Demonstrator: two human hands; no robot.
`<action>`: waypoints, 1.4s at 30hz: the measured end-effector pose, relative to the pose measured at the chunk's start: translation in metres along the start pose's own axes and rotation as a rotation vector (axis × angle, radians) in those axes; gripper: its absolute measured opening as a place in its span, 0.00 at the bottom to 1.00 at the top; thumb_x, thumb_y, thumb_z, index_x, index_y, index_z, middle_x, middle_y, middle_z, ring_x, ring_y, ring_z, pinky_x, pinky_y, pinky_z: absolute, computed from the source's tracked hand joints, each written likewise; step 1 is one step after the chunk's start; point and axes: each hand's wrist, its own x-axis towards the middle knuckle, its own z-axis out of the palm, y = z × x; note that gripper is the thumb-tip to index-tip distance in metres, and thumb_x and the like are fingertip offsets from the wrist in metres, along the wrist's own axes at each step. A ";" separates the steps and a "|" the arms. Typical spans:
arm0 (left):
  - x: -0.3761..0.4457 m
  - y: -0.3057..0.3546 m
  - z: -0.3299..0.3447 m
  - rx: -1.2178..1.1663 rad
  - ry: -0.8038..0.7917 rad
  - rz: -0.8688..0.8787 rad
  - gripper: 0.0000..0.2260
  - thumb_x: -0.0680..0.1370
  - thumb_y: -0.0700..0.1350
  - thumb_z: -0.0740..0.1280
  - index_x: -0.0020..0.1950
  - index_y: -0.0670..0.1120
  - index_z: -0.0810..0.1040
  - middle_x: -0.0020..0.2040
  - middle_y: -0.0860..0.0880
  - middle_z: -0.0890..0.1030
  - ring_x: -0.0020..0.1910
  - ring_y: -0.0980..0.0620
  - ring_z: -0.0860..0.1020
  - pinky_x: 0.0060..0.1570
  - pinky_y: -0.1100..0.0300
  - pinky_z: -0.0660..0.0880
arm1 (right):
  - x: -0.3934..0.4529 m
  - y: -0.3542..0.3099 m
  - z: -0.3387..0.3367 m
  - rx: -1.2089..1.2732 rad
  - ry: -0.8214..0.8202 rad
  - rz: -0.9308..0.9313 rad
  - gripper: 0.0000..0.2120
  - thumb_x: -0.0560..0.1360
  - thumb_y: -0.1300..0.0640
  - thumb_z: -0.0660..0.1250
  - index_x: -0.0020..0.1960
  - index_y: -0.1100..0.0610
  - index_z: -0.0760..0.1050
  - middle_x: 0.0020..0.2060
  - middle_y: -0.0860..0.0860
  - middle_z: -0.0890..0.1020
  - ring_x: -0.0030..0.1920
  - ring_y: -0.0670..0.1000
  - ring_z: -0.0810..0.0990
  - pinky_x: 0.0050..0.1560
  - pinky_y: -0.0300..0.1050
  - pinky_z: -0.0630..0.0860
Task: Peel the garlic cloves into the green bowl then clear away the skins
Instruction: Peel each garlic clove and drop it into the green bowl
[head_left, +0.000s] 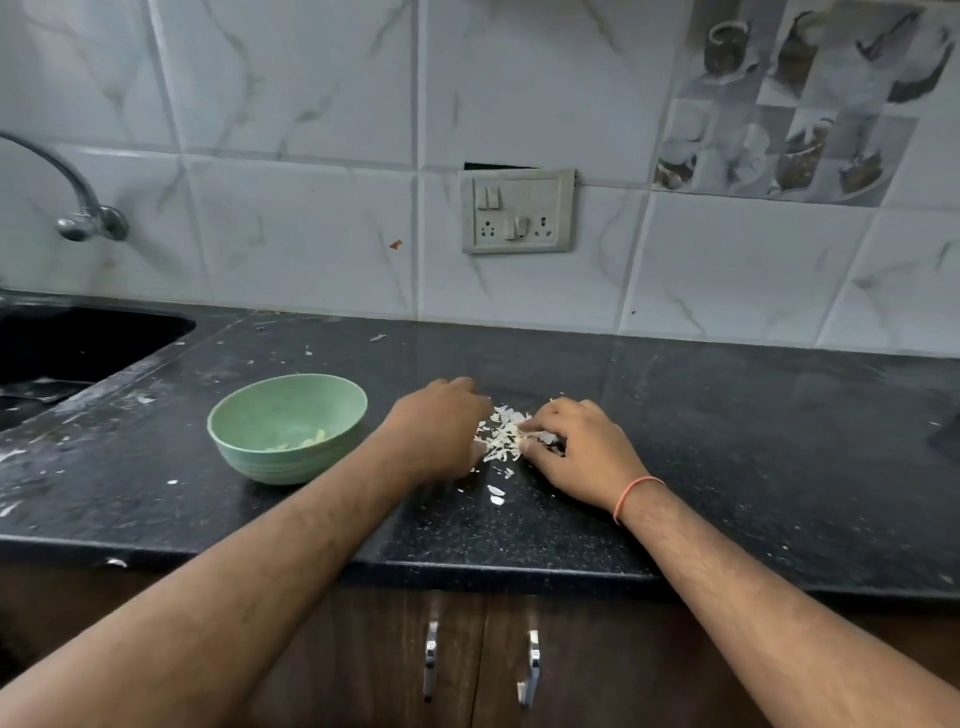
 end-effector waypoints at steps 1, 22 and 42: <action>0.005 0.000 0.010 -0.031 -0.048 -0.013 0.17 0.81 0.56 0.67 0.69 0.56 0.78 0.65 0.51 0.76 0.66 0.45 0.76 0.60 0.45 0.79 | 0.001 -0.001 0.001 -0.009 -0.006 -0.006 0.16 0.80 0.36 0.65 0.64 0.39 0.82 0.58 0.36 0.78 0.60 0.44 0.72 0.61 0.53 0.74; 0.030 -0.023 0.058 -0.570 0.251 -0.135 0.15 0.80 0.53 0.59 0.51 0.58 0.87 0.53 0.61 0.82 0.45 0.62 0.78 0.48 0.58 0.76 | 0.032 0.014 0.009 0.366 0.176 -0.018 0.16 0.81 0.67 0.65 0.55 0.49 0.86 0.52 0.39 0.81 0.52 0.41 0.79 0.54 0.35 0.75; 0.033 -0.028 0.069 -0.609 0.274 0.092 0.12 0.74 0.57 0.65 0.49 0.60 0.87 0.52 0.62 0.81 0.56 0.58 0.79 0.59 0.49 0.78 | 0.029 0.009 0.012 0.096 0.009 -0.034 0.03 0.78 0.46 0.75 0.46 0.43 0.83 0.50 0.38 0.78 0.53 0.45 0.73 0.55 0.46 0.71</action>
